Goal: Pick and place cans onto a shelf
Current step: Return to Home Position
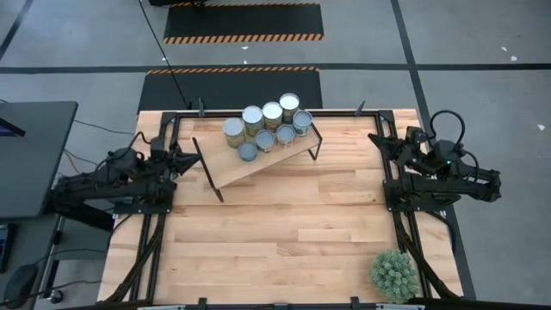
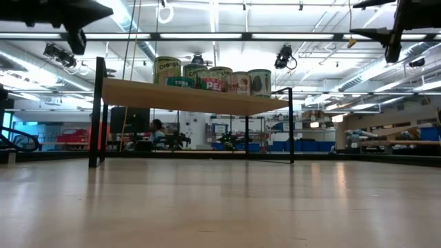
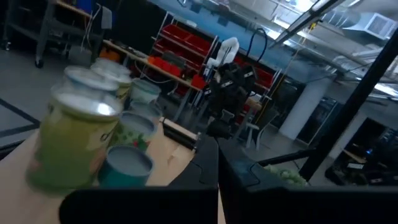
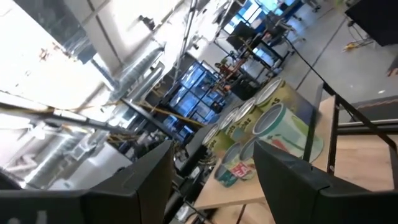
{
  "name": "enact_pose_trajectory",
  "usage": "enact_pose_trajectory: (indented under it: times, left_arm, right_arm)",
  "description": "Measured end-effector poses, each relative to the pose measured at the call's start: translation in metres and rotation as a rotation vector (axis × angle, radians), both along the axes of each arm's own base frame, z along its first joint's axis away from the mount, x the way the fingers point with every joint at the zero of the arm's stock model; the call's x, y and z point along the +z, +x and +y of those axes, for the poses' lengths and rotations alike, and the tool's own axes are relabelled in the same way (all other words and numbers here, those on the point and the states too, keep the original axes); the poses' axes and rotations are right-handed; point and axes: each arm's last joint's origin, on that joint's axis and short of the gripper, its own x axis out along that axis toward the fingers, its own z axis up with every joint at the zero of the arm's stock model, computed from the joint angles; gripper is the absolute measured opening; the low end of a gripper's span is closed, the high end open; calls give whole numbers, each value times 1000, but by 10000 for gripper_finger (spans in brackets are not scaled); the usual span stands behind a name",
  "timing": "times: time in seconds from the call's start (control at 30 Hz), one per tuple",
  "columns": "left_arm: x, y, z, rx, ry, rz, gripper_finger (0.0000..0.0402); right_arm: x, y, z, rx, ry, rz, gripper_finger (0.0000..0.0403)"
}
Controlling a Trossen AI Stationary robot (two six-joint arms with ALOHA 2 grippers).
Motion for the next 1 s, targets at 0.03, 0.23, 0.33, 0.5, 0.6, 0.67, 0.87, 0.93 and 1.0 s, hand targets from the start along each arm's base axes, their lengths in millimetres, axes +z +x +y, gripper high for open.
enact_pose_trajectory:
  times: [0.03, 0.23, 0.33, 0.5, 0.6, 0.67, 0.87, 0.93, 1.0]
  left_arm:
    - [-6, -1, 0, 5, 0, -2, 1]
    - [-31, -2, 0, 6, -36, -52, 1]
    - [-37, 1, 0, 1, -44, -31, 1]
    - [-48, 6, 1, -4, -48, -49, 0]
    - [-63, 11, 1, -16, -78, -57, 0]
    - [-73, 15, 1, -25, -99, -75, 0]
    - [-84, 17, 2, -4, -133, -48, 0]
    - [-85, 17, 2, -3, -134, -39, 0]
    - [-87, 17, 3, 3, -137, -16, 0]
  right_arm:
    - [0, 0, 0, -5, 10, -5, 230]
    - [0, -1, -1, -45, 54, -24, 230]
    - [0, -1, -2, -66, 68, -28, 230]
    - [-3, -1, -2, -81, 89, -11, 230]
    - [-6, 0, -3, -84, 108, 10, 230]
    - [-6, 0, -3, -82, 120, 8, 230]
    - [-8, 0, -3, -72, 142, 20, 230]
    - [-11, 0, -3, -73, 149, 40, 230]
    - [-14, 2, -3, -73, 154, 52, 230]
